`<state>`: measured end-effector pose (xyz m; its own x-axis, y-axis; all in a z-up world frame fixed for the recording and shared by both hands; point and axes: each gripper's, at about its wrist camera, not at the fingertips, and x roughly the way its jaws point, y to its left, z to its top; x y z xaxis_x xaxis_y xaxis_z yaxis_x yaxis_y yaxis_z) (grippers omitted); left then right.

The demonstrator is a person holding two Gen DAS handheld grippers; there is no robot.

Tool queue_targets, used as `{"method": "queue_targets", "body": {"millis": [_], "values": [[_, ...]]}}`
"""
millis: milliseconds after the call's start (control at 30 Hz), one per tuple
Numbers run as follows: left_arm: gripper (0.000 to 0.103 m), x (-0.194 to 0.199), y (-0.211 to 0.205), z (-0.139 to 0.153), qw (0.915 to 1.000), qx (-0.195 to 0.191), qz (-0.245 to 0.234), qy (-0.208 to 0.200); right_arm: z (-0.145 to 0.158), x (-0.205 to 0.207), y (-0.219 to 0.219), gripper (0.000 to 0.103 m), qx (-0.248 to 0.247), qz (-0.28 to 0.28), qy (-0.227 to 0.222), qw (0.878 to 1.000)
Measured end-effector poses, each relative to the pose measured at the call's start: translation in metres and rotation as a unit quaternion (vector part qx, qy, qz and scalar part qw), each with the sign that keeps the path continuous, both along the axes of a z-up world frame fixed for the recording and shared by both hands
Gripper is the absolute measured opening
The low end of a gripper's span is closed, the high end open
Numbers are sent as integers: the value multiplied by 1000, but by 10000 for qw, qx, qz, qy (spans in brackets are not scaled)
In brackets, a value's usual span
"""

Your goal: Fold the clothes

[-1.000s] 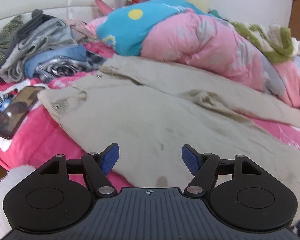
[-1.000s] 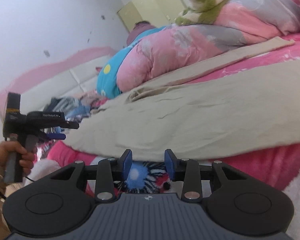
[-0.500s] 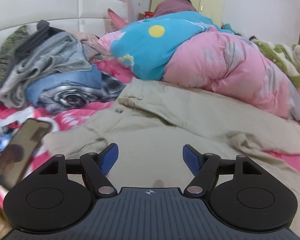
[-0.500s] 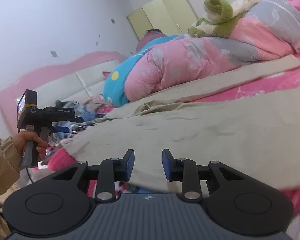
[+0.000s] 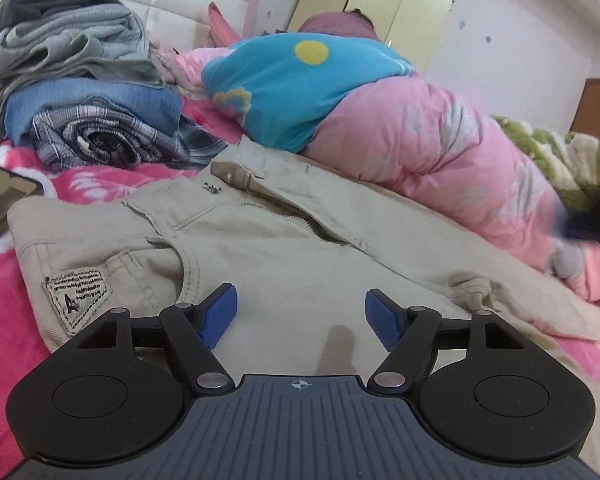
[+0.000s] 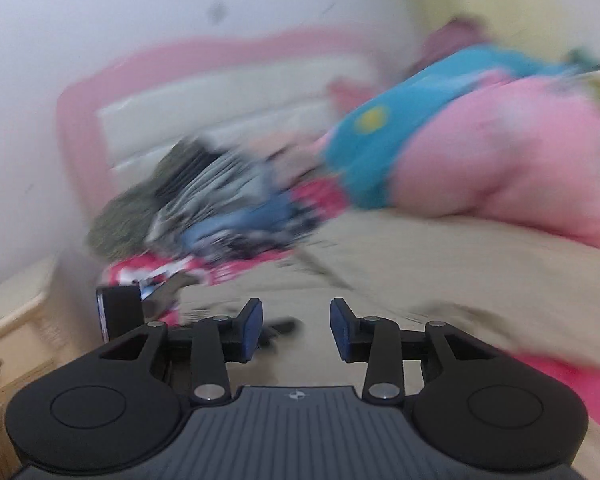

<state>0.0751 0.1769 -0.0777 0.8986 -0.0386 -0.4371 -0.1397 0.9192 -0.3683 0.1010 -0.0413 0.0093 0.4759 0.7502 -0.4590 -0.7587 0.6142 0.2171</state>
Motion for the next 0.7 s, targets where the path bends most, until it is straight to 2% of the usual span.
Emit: {"method": "queue_targets", "body": {"millis": [100,267,433,533,700], "values": [[71,-1,7,-3,9996,-275,-29,-53,-5,47,73,41,-527,500,21,9974],[71,-5,13,-4,9987,-497,-112,-101,-41,106,165,43,-1322,915,245,9867],[72,-10,27,-6,9949,-976,-215,-167,-80,144,205,43,-1978,981,310,9748],[71,-11,29,-6,9938,-1070,-250,-181,-80,159,213,43,-1930,1030,307,9753],[71,-14,30,-6,9928,-1155,-258,-205,-81,173,228,47,-2179,1319,355,9664]]}}
